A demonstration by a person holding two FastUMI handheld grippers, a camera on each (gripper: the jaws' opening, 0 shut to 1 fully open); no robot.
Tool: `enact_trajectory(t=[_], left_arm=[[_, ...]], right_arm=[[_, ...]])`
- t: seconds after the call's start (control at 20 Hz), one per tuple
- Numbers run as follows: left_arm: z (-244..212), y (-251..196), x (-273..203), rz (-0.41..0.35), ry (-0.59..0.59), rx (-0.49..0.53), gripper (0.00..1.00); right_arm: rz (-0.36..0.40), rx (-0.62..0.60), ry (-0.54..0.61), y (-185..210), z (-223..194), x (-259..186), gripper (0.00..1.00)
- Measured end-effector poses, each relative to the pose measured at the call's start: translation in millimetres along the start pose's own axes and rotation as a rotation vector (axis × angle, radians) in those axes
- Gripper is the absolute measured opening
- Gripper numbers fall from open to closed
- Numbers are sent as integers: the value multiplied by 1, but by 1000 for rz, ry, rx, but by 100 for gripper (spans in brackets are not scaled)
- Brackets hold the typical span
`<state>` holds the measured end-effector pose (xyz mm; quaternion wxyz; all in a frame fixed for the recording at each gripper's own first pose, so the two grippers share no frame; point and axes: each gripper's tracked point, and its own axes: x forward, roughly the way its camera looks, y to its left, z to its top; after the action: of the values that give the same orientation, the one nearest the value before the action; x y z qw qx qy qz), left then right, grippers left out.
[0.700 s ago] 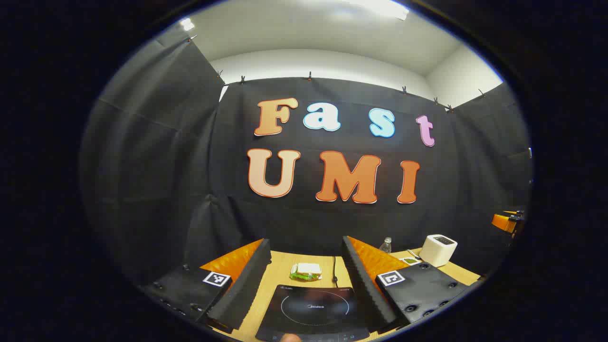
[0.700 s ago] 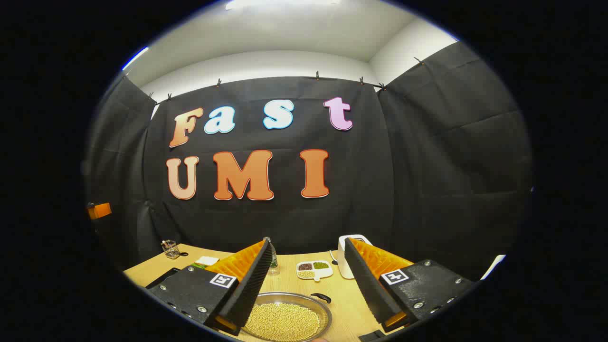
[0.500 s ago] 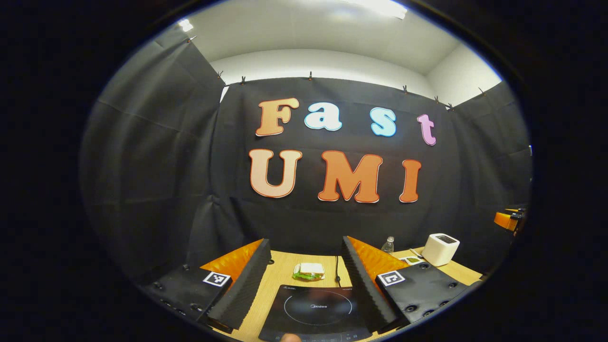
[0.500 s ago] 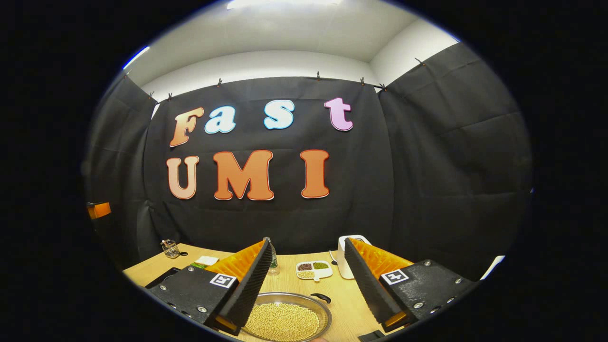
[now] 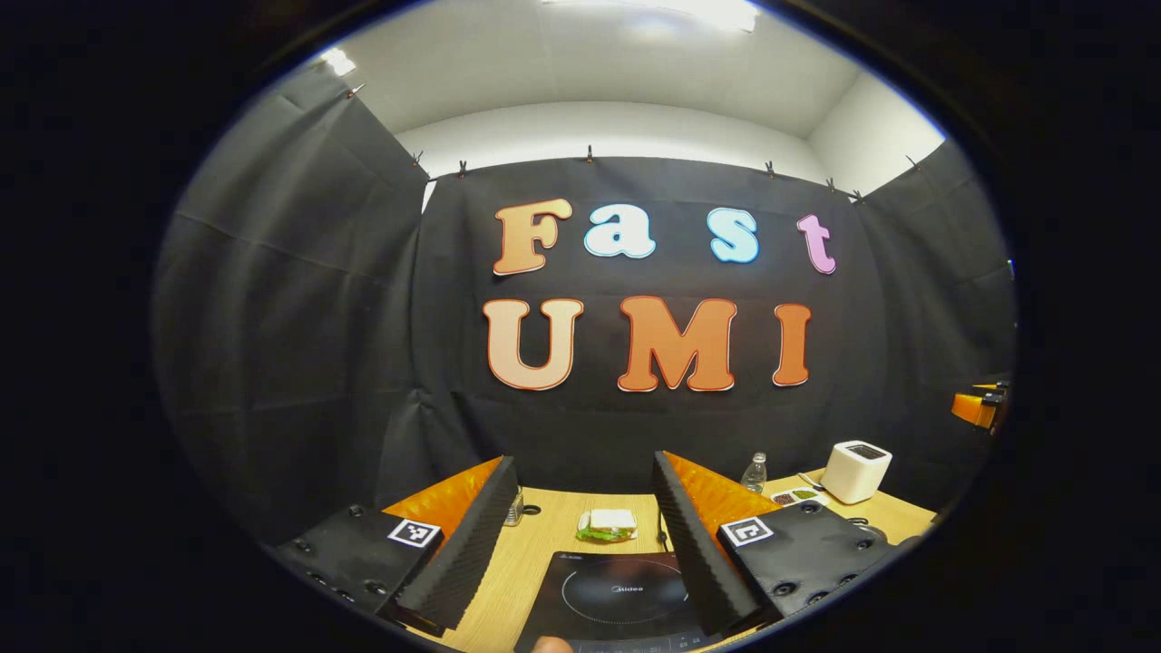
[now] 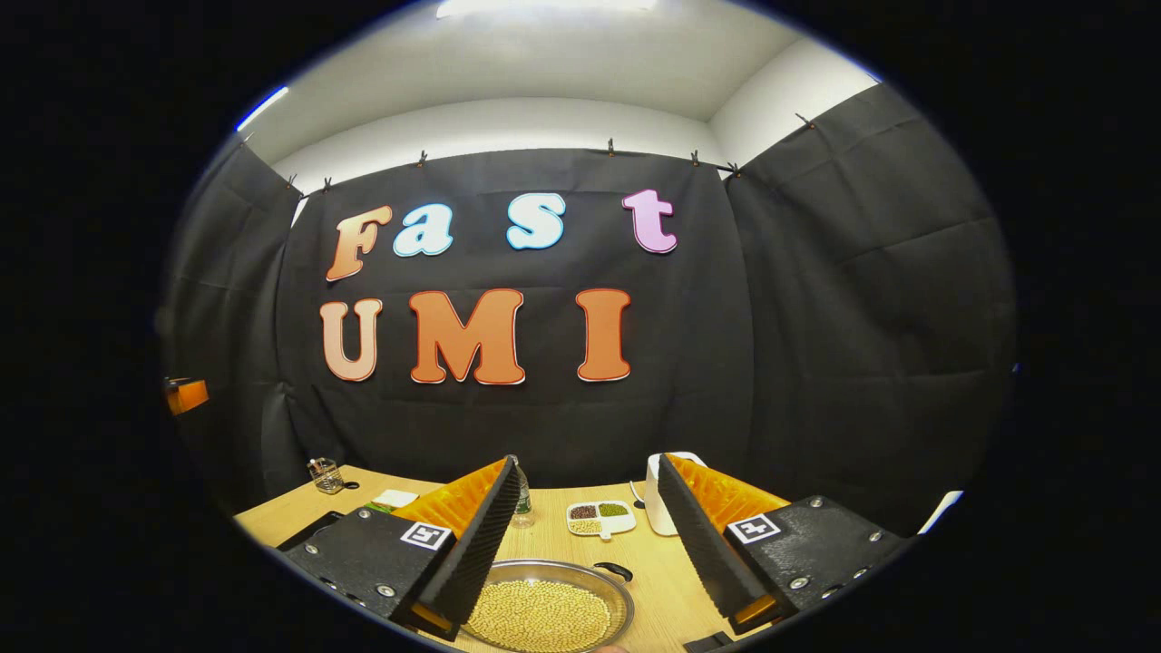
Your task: First push the handle of the pot to place it horizontally, then grasp the pot with both hands and set it on the induction cooktop.
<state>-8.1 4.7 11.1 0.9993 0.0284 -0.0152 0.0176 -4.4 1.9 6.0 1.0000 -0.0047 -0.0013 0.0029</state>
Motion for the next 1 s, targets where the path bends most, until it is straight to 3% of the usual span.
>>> enact_trajectory(t=[0.5,0.6,0.65,0.7,0.75,0.85,0.95,1.0], left_arm=[[-1,1,-1,0,1,-12,97],[-2,2,-2,5,2,-12,97],[-3,2,-2,6,4,-14,97],[-3,2,-3,7,8,-15,97],[-4,2,-3,8,10,-17,97],[-3,3,-4,8,10,-17,97],[-1,5,-7,14,4,-14,97],[0,6,-8,15,1,-12,97]], right_arm=[[3,-5,17,4,-5,3,95],[14,-2,25,11,-10,5,90],[20,-7,33,14,-14,4,83],[26,-17,46,15,-20,2,84],[28,-24,56,15,-25,2,70],[36,-27,73,18,-31,2,58],[52,-8,91,22,-43,0,34],[59,0,102,24,-48,0,31]])
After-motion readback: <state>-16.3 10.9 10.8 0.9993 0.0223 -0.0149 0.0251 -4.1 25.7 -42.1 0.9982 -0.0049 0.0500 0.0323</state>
